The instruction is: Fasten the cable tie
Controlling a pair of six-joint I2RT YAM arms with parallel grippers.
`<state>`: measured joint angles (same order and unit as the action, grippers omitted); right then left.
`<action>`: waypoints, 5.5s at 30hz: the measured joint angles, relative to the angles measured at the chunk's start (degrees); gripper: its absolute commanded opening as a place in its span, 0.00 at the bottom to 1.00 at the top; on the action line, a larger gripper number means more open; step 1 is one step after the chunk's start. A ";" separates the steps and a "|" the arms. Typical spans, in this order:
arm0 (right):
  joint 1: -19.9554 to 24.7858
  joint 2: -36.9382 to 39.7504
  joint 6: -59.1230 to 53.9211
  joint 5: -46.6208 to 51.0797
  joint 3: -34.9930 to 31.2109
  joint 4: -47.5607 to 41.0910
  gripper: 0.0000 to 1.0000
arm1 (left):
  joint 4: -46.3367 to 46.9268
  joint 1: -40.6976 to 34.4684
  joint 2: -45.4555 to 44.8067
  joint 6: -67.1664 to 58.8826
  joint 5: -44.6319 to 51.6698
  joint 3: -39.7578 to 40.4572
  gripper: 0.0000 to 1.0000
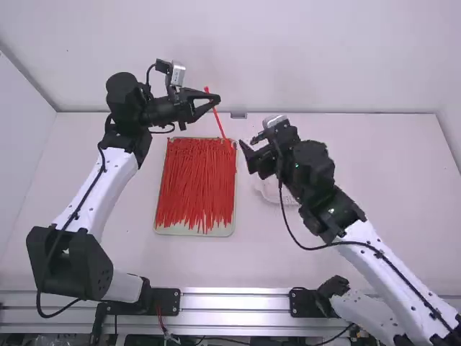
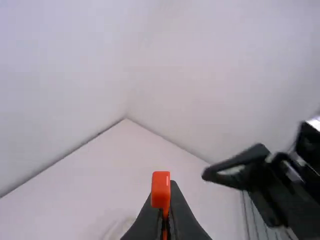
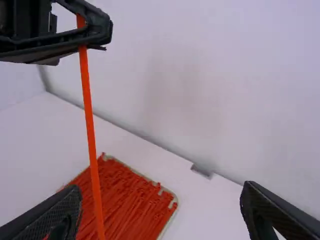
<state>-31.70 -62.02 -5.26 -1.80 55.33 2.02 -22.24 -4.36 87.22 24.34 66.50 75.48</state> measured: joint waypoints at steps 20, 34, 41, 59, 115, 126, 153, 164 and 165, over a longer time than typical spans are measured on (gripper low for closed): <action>25.79 -17.75 25.79 -62.99 0.42 44.76 0.85 | -3.72 0.00 0.00 -0.22 9.42 0.00 0.02; 20.92 -24.65 38.56 -68.30 0.44 56.54 0.85 | -3.54 -1.11 0.00 -2.82 11.74 0.00 0.02; 17.42 -24.65 36.13 -69.90 0.44 50.05 0.84 | -5.27 -1.11 0.00 -2.95 13.70 0.00 0.02; 12.48 -24.72 24.72 -69.81 0.44 41.83 0.61 | -13.53 -1.18 0.00 5.20 14.38 0.00 0.02; 10.60 -24.72 30.53 -64.83 0.44 57.33 0.00 | -34.84 -2.05 0.00 22.32 8.22 0.00 0.22; 10.60 -24.72 30.62 -64.41 0.44 57.33 0.00 | -36.52 -2.08 0.00 23.30 8.17 0.00 0.20; 10.78 -24.72 30.69 -64.30 0.44 57.18 0.48 | -38.86 -2.05 -0.02 27.08 8.76 0.00 0.02; 11.76 -24.72 30.53 -68.26 0.44 56.81 0.98 | -30.91 -1.99 0.00 23.63 8.83 0.00 0.02; 11.89 -24.72 30.29 -69.24 0.44 57.00 0.98 | -30.56 -1.84 0.00 23.65 8.83 0.00 0.02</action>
<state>-19.81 -86.74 25.04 -71.05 55.77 59.02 -52.80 -6.20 87.22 47.99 75.33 75.48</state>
